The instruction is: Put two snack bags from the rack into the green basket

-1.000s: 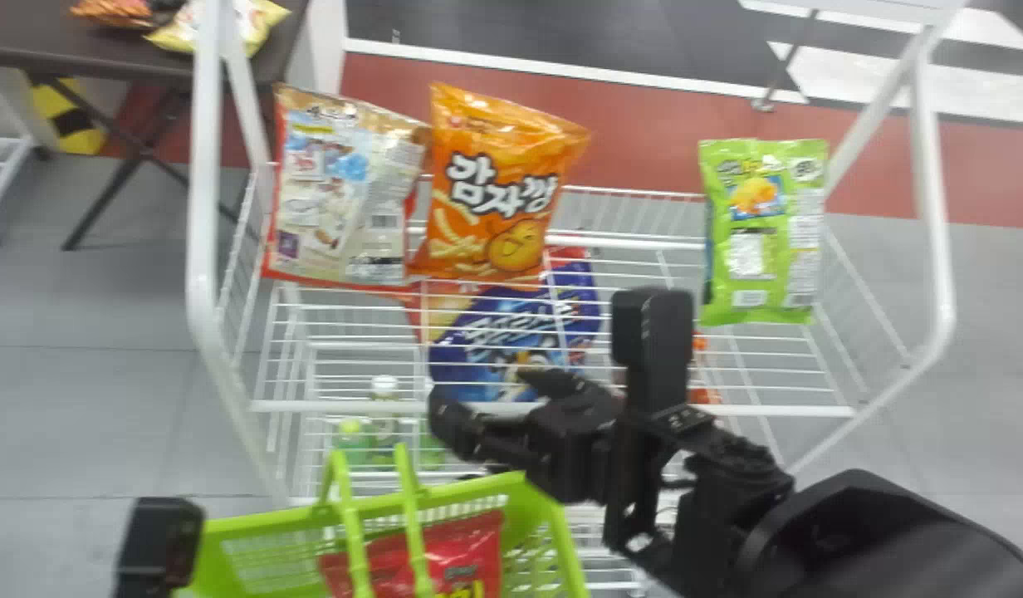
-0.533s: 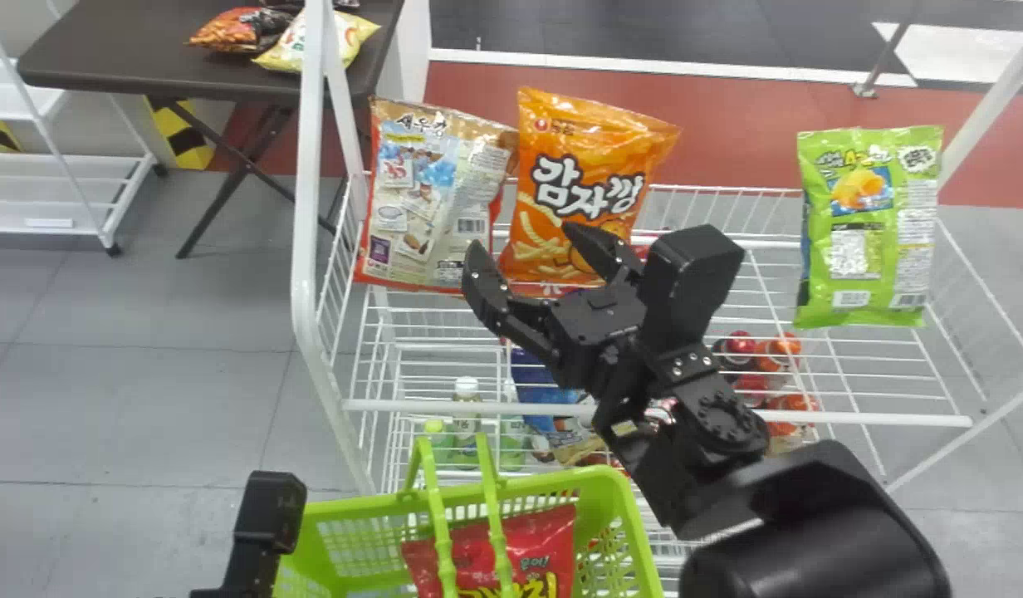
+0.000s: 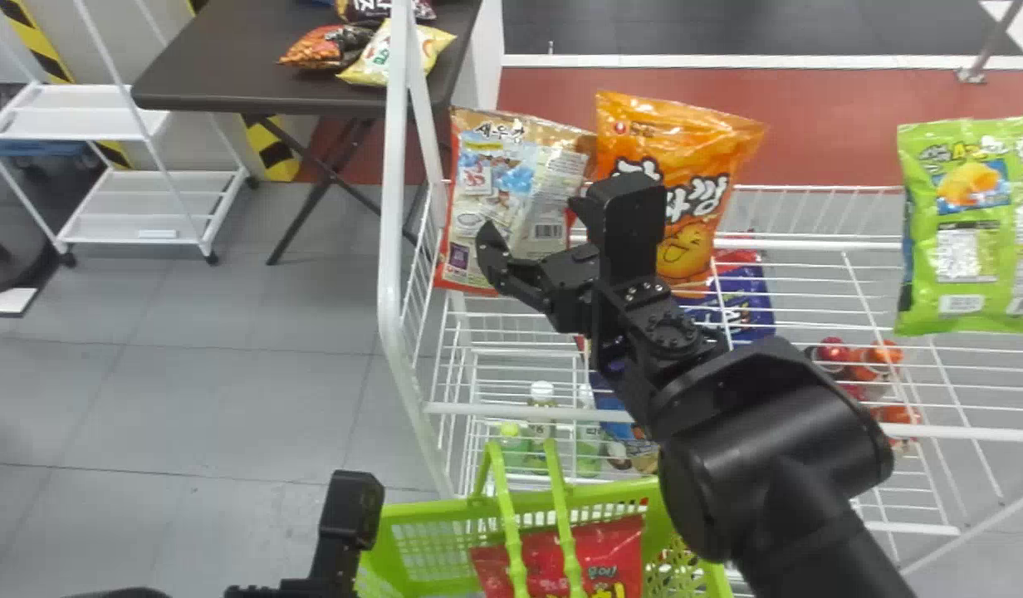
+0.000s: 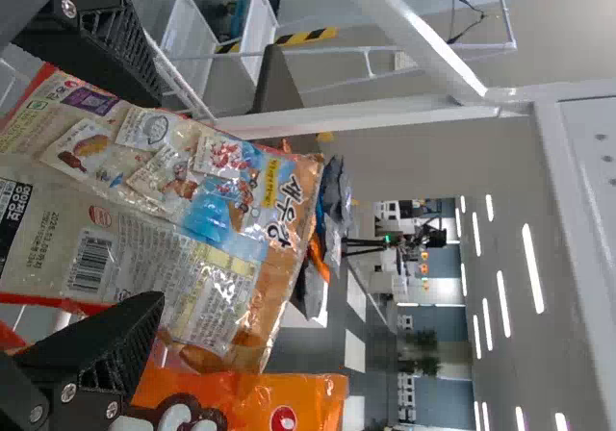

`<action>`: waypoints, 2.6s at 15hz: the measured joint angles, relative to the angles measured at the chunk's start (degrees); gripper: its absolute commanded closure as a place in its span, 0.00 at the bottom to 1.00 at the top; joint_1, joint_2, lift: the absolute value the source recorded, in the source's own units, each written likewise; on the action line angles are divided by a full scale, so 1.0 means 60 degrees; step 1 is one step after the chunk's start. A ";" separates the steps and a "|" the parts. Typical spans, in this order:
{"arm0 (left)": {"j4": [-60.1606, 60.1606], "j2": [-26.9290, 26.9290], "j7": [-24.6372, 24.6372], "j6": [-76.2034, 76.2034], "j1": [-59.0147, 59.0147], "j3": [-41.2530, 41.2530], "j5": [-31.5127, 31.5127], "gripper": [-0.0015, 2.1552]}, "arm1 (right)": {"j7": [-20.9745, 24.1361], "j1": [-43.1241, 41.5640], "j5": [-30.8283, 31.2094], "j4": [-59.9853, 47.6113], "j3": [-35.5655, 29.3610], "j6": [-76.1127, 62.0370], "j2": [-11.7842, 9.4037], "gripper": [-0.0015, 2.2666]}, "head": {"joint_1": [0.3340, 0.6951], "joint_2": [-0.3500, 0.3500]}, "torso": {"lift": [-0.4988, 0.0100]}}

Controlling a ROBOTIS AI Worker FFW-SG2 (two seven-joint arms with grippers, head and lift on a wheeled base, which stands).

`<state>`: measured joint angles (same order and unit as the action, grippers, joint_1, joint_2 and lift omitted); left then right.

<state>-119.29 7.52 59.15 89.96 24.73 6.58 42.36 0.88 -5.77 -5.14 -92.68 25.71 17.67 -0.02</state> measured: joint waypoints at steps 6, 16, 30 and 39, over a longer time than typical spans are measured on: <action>0.0256 0.0023 0.0204 0.0000 -0.0065 0.0065 0.0000 0.49 | -0.0140 -0.1057 -0.0738 0.1354 0.0068 -0.0020 0.0004 0.19 | 1.00 0.63 | 0.97; 0.0311 0.0166 0.0368 0.0000 -0.0179 0.0039 0.0053 0.49 | -0.0470 -0.1301 -0.0840 0.1292 0.0392 0.0934 0.0003 0.94 | 1.00 0.69 | 0.97; 0.0171 0.0124 0.0264 0.0000 -0.0134 -0.0160 0.0059 0.49 | -0.0148 0.2168 -0.1796 -0.4543 0.0041 0.2412 -0.2185 0.95 | 1.00 0.61 | 0.97; 0.0009 0.0043 0.0249 0.0000 -0.0029 -0.0133 0.0058 0.49 | -0.0108 0.6365 -0.3983 -1.0098 -0.3740 0.4482 -0.4817 0.95 | 1.00 0.23 | 0.97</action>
<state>-119.24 7.78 60.64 89.96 24.56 5.78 42.71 0.23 32.42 -29.04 -153.27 3.27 44.56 -28.92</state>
